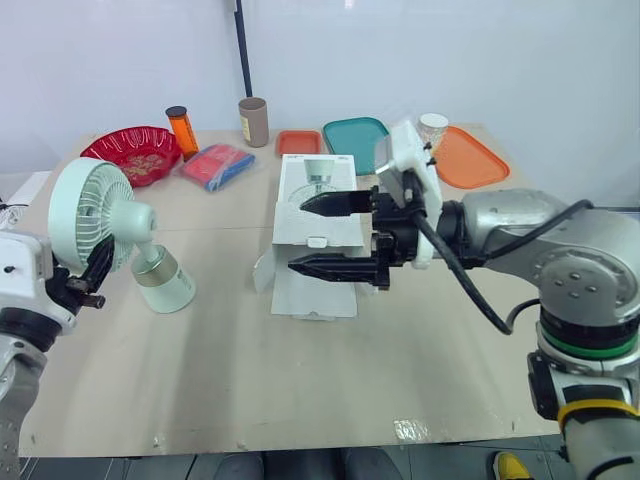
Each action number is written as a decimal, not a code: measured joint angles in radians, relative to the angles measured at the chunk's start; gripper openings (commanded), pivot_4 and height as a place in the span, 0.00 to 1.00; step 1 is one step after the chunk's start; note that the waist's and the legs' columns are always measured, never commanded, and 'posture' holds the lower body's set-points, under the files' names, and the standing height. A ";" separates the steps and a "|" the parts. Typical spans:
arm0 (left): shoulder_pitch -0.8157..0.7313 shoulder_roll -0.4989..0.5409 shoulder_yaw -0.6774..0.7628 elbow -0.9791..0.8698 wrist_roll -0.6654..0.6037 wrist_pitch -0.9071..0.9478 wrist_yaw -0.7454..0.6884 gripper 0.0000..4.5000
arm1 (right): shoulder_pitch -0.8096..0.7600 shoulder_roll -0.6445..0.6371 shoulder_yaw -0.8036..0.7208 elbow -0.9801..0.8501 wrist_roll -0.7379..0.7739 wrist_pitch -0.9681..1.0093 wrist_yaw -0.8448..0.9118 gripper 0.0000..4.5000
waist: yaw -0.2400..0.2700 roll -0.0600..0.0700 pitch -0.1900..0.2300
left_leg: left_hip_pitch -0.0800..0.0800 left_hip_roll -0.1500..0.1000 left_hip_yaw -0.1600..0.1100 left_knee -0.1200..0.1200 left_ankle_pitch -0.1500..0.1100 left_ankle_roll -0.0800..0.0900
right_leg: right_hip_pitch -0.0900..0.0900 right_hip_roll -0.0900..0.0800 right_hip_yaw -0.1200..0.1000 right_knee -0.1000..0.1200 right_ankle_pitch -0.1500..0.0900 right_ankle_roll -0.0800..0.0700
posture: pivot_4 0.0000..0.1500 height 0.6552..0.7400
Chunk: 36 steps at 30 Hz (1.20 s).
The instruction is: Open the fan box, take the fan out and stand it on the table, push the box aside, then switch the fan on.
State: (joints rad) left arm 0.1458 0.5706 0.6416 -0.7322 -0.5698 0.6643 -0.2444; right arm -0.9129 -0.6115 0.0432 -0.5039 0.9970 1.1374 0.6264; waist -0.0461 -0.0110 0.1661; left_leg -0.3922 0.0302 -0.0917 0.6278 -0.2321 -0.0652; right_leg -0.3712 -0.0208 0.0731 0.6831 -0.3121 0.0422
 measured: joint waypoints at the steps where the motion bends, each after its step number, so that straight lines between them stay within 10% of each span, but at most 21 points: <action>1: -0.004 0.001 0.003 0.004 -0.005 0.003 0.000 0.43 | -0.001 0.004 0.000 0.002 0.001 0.001 -0.006 1.00 | 0.000 0.000 0.000 | 0.000 0.000 0.000 0.000 0.000 0.000 | 0.000 0.000 0.000 0.000 0.000 0.000 | 1.00 1.00; 14: -0.031 0.007 0.049 0.038 -0.088 0.056 0.016 0.43 | -0.009 0.065 -0.008 0.039 0.035 0.031 -0.103 1.00 | -0.001 0.001 0.000 | 0.001 0.000 0.000 -0.001 0.000 0.000 | 0.000 0.000 0.001 0.000 -0.001 0.000 | 1.00 1.00; 20: 0.005 0.014 0.017 0.107 -0.093 0.109 0.012 0.99 | -0.009 0.065 -0.008 0.038 0.040 0.031 -0.101 1.00 | -0.002 -0.006 0.004 | -0.002 0.001 0.000 -0.003 0.000 0.000 | -0.003 0.001 0.001 0.000 -0.001 0.000 | 1.00 1.00; 36: 0.023 0.001 0.028 0.085 -0.119 0.109 0.016 0.99 | -0.009 0.064 -0.008 0.038 0.040 0.031 -0.087 1.00 | -0.001 -0.009 0.005 | -0.003 0.000 0.000 -0.003 0.000 -0.001 | -0.004 -0.001 0.000 -0.002 -0.001 0.001 | 1.00 1.00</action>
State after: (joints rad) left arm 0.1689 0.5718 0.6697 -0.6467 -0.6889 0.7734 -0.2279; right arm -0.9214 -0.5476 0.0353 -0.4661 1.0369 1.1682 0.5391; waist -0.0475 -0.0195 0.1706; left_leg -0.3955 0.0299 -0.0921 0.6246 -0.2325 -0.0663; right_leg -0.3749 -0.0216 0.0733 0.6811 -0.3135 0.0429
